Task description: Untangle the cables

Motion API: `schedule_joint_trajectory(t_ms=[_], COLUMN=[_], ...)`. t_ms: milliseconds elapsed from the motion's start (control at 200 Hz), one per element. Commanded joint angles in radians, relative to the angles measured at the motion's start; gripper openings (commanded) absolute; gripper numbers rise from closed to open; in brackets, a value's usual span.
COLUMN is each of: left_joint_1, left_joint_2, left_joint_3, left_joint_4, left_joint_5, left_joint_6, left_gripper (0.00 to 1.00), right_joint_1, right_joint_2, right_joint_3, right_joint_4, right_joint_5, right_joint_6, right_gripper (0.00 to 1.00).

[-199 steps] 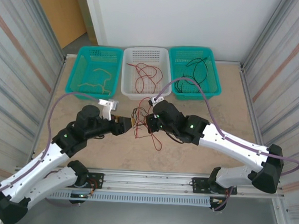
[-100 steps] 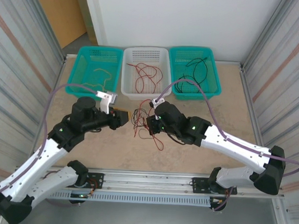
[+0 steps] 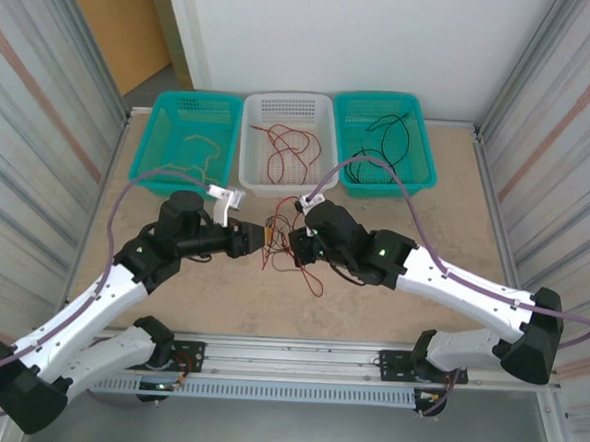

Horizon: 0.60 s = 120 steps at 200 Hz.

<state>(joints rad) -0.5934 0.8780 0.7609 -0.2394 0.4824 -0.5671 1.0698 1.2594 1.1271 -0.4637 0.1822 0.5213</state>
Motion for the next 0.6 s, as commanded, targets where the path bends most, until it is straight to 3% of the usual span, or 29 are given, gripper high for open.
schedule_joint_trajectory(t_ms=[0,135,276,301,336,436,461,596], left_joint_1=[0.003,0.003,0.003,0.003,0.003,0.002,0.001,-0.021], left_joint_2=[0.007,0.026,0.027,0.022,0.015,0.002,0.001,0.018], left_joint_3=[-0.021,-0.036,-0.018,-0.004,0.019,0.141,0.183,0.368], left_joint_4=[0.062,0.100,0.062,0.037,-0.007,-0.181,-0.232,-0.415], left_joint_5=[0.045,0.069,0.037,0.009,-0.033,-0.174,-0.216,-0.345], left_joint_6=[-0.040,-0.060,-0.040,-0.029,-0.006,0.094,0.123,0.309], left_gripper=[0.35,0.25,0.01,0.00,0.00,0.00,0.00,0.00], right_joint_1=[0.012,0.013,0.012,0.013,0.008,-0.029,-0.047,-0.148], right_joint_2=[-0.006,-0.003,-0.008,-0.008,-0.009,-0.010,-0.011,-0.070], right_joint_3=[-0.007,-0.013,-0.023,-0.027,-0.034,-0.068,-0.078,-0.180], right_joint_4=[0.018,0.023,0.024,0.020,0.015,-0.024,-0.041,-0.061], right_joint_5=[-0.001,0.003,0.026,0.038,0.059,0.122,0.141,0.126], right_joint_6=[-0.007,-0.002,0.004,0.007,0.016,0.061,0.084,0.167], right_gripper=[0.00,0.00,0.00,0.00,0.10,0.61,0.69,0.72])
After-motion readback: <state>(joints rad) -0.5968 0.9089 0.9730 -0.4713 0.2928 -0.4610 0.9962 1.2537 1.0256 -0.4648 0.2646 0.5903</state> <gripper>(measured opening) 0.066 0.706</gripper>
